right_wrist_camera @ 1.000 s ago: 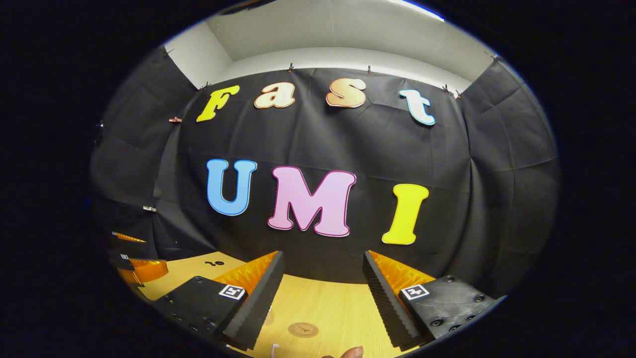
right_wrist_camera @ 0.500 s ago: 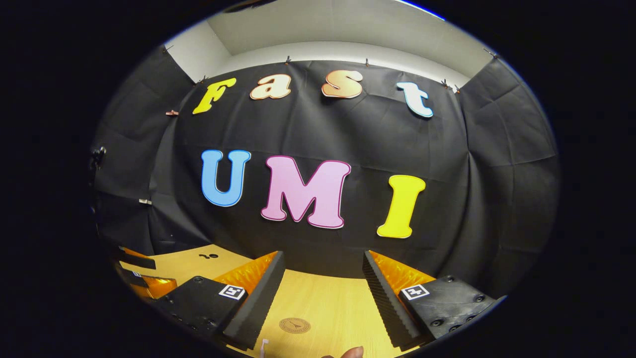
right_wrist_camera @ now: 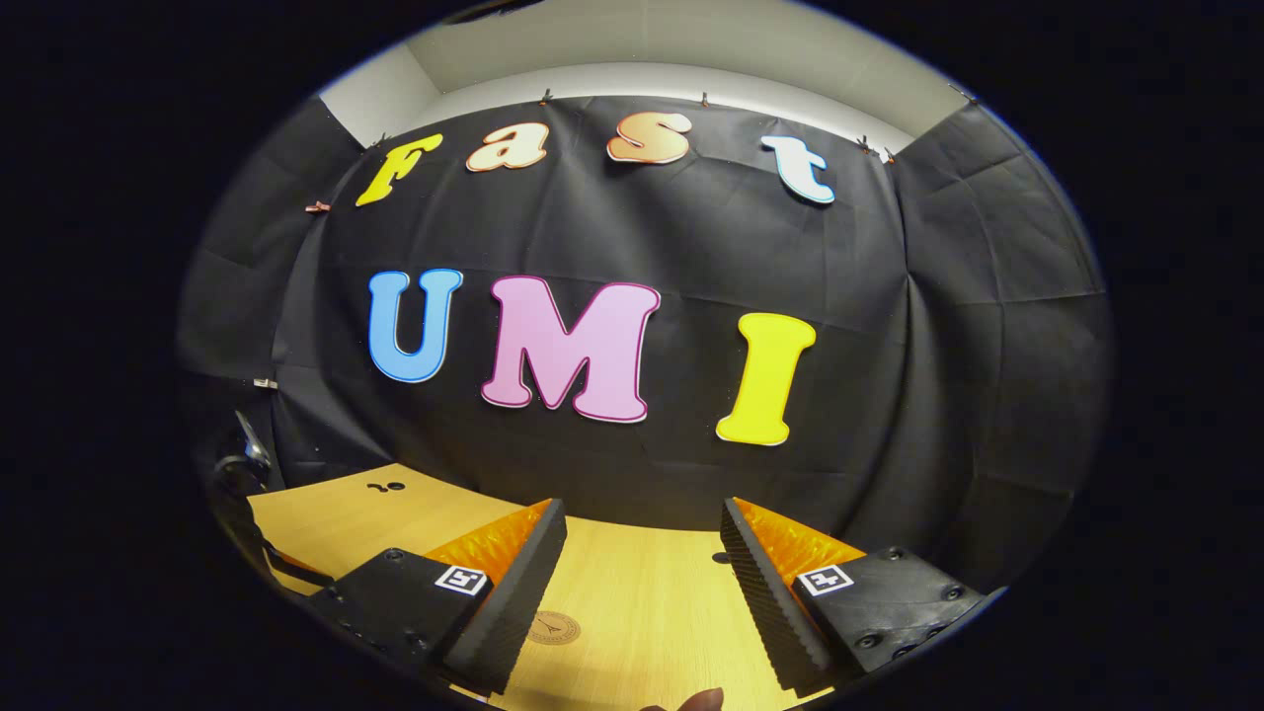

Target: Put the toothbrush and toothpaste on the desktop into the cup, then pick up the cup and place it on the coaster on the desktop.

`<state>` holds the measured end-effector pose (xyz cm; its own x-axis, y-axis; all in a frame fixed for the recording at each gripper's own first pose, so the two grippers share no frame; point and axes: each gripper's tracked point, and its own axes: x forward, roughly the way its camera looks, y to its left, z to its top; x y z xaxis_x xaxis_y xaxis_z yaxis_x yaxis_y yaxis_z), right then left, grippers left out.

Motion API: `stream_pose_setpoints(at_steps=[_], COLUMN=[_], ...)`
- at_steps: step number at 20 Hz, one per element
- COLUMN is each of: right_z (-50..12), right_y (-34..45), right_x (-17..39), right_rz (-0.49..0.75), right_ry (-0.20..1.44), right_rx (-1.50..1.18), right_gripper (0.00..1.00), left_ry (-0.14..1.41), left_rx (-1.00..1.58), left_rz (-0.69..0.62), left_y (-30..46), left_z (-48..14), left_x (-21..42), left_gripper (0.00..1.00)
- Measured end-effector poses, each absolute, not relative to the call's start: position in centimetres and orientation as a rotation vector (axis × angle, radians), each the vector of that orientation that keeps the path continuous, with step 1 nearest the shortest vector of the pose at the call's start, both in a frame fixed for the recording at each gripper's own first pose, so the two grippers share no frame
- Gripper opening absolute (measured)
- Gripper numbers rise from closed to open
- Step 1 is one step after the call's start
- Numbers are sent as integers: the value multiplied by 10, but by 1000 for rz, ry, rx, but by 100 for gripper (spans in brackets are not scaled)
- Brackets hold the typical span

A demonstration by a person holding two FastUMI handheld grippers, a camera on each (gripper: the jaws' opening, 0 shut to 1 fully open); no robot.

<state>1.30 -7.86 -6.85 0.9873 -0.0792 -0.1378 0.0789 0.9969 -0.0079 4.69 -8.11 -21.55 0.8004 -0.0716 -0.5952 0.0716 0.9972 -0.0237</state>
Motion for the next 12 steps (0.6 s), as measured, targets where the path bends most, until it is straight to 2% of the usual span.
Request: stream_pose_setpoints(at_steps=[5,6,8,12], right_z=[-85,-86,-90,-103], right_y=[-100,-104,-112,-125], right_x=[17,18,19,17], right_rz=[-101,-106,-119,-143], right_ry=[172,175,182,212], right_rx=[-10,-9,-10,3], right_gripper=[97,100,97,97], left_ry=[840,871,919,978], left_rx=[15,22,38,75], left_rz=[-41,-37,-40,-24], left_y=[-84,-84,-88,-89], left_z=[-278,-287,-301,-317], left_x=[56,57,59,67], left_gripper=[94,93,91,85])
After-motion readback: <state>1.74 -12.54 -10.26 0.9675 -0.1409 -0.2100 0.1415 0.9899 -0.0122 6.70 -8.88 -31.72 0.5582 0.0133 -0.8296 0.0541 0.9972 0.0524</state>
